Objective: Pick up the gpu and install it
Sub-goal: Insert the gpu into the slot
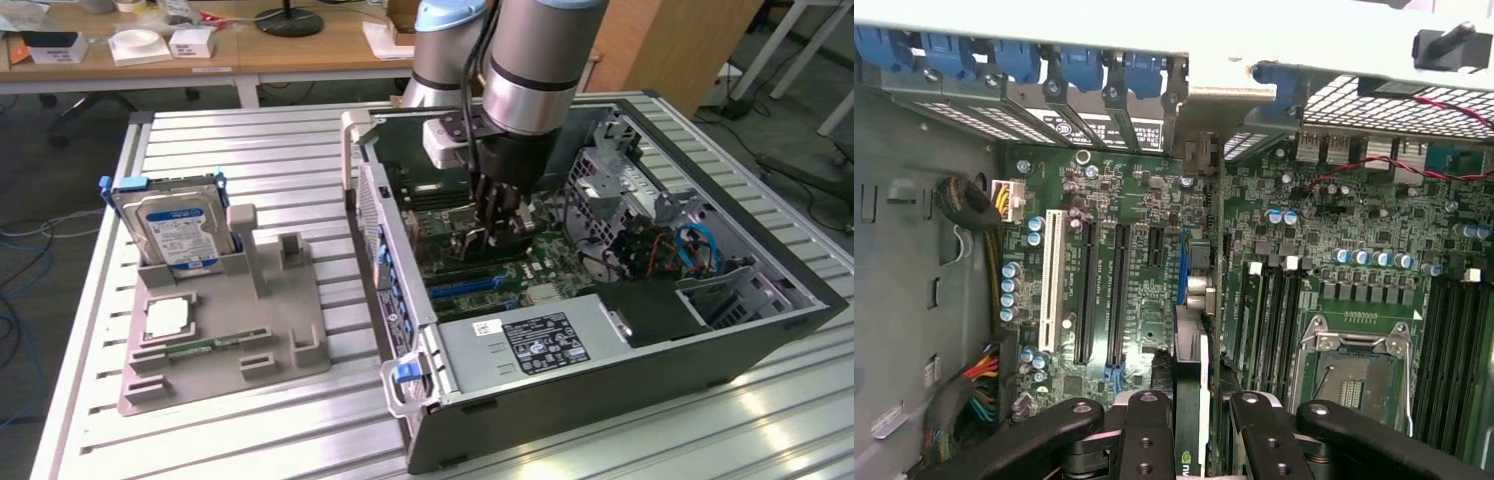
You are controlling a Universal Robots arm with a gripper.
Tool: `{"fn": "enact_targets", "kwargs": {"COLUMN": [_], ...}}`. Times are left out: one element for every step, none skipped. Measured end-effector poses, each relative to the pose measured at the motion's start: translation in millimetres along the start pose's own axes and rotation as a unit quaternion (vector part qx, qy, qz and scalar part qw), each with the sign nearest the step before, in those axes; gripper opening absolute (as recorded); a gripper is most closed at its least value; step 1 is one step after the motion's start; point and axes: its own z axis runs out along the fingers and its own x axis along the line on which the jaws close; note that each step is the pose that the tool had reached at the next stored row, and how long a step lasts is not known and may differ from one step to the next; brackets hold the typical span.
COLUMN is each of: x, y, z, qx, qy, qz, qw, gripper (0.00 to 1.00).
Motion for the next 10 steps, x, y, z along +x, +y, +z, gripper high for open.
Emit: {"fn": "enact_targets", "kwargs": {"x": [0.1,0.1,0.2,0.2,0.2,0.3,0.3,0.4,0.5,0.6], "y": [0.1,0.1,0.2,0.3,0.4,0.5,0.6,0.7,0.7,0.8], "z": [1.0,2.1,3.1,4.1,5.1,6.1,7.1,8.1,8.9,9.9], "qx": [0.0000,0.0000,0.0000,0.0000,0.0000,0.0000,0.0000,0.0000,0.0000,0.0000], "qy": [0.0000,0.0000,0.0000,0.0000,0.0000,0.0000,0.0000,0.0000,0.0000,0.0000], "qz": [0.000,0.000,0.000,0.000,0.000,0.000,0.000,0.000,0.000,0.000], "qw": [1.0000,1.0000,1.0000,1.0000,1.0000,1.0000,1.0000,1.0000,1.0000,1.0000], "gripper": [0.27,0.27,0.27,0.27,0.27,0.27,0.27,0.27,0.27,0.27]}}
